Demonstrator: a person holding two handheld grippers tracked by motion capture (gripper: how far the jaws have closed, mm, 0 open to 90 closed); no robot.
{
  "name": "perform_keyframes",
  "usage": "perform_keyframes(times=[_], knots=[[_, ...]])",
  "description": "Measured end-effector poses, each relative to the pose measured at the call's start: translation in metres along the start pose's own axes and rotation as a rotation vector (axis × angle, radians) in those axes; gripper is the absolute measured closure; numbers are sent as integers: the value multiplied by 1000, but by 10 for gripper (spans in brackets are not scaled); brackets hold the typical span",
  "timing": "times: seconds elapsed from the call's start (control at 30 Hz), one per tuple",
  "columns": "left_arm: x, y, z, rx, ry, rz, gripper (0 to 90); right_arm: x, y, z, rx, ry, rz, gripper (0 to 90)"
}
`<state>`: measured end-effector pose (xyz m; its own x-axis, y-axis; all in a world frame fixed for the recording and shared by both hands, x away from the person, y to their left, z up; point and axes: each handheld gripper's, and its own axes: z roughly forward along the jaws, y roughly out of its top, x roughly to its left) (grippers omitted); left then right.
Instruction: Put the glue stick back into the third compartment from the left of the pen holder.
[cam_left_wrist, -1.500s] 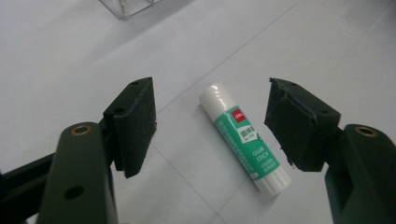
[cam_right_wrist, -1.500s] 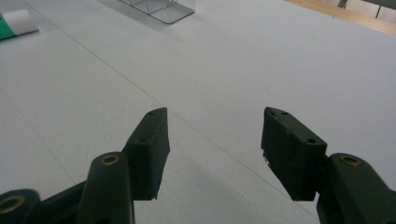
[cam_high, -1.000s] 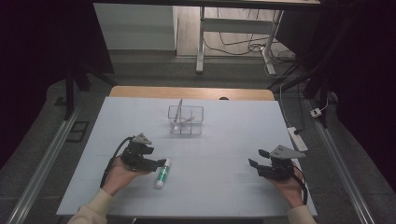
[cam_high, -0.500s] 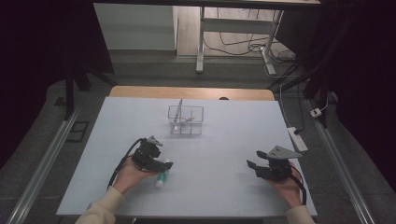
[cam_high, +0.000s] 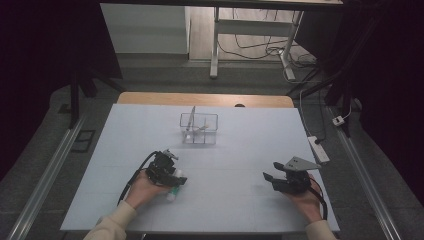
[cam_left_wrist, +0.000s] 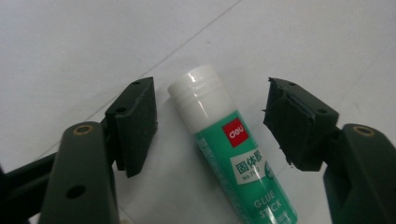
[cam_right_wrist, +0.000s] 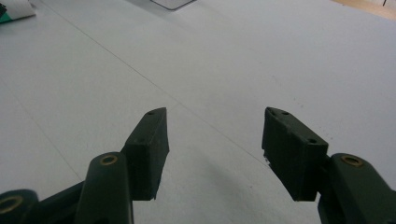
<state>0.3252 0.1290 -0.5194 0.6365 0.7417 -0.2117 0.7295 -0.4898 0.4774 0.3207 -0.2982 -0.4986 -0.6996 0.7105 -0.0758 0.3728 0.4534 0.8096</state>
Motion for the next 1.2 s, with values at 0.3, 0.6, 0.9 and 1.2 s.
perform_keyframes(times=[0.3, 0.6, 0.9, 1.2], knots=[[-9, 1, 2, 16, 83, 12, 471, -1, -1, 0, -2, 1, 6, 402], [-18, 2, 4, 19, 143, 56, 644, -2, 0, -1, -3, -7, 4, 402], [-15, 1, 3, 14, 125, 68, 649, -2, -1, 0, 1, -13, 0, 402], [-9, 0, -12, -60, 67, 65, 650, -4, -1, -3, -3, -26, 5, 403]])
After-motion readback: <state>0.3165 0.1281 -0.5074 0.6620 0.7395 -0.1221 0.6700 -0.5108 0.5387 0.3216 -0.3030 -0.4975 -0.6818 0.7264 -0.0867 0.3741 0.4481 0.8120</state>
